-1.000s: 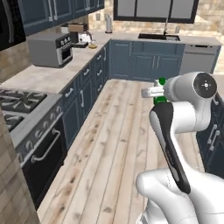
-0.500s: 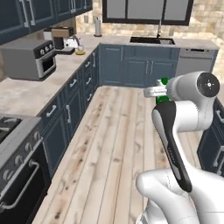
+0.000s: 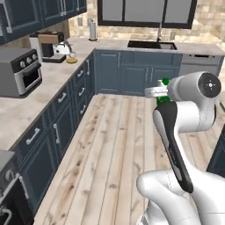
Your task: Take a sugar cube from the saucer and place it inside the coffee. Then, grab milk from the fridge and place it next to the coffee on the counter to sweeten the coffee.
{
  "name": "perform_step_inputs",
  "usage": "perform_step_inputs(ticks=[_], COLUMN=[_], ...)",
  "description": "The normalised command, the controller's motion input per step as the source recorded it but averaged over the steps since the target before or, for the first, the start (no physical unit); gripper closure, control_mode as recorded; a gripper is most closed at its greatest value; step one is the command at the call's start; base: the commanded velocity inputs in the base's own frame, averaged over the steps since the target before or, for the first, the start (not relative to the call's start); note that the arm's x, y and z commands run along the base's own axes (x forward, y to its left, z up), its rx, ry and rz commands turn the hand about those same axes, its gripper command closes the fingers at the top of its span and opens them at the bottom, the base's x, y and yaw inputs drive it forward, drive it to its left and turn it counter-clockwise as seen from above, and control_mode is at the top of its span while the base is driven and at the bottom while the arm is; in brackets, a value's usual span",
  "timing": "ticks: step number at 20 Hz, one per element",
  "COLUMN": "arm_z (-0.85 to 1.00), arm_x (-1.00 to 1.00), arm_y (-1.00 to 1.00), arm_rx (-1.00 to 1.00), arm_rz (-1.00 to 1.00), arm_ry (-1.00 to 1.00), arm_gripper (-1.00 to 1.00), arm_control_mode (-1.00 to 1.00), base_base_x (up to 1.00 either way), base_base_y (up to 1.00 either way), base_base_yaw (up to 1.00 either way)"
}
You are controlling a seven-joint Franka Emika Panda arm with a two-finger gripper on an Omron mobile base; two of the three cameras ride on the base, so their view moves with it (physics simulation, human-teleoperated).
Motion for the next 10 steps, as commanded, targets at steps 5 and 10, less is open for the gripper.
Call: perform_step_inputs(ticks=[5, 10], arm_z=[0.0, 0.0], arm_x=[0.0, 0.0], arm_y=[0.0, 0.0], arm_rx=[0.0, 0.0], arm_rz=[0.0, 0.0], arm_ry=[0.0, 0.0], arm_gripper=[1.0, 1.0], arm_control_mode=[1.0, 1.0], base_base_x=[1.0, 1.0], base_base_y=[-0.15, -0.19], base_base_yaw=[0.13, 0.19])
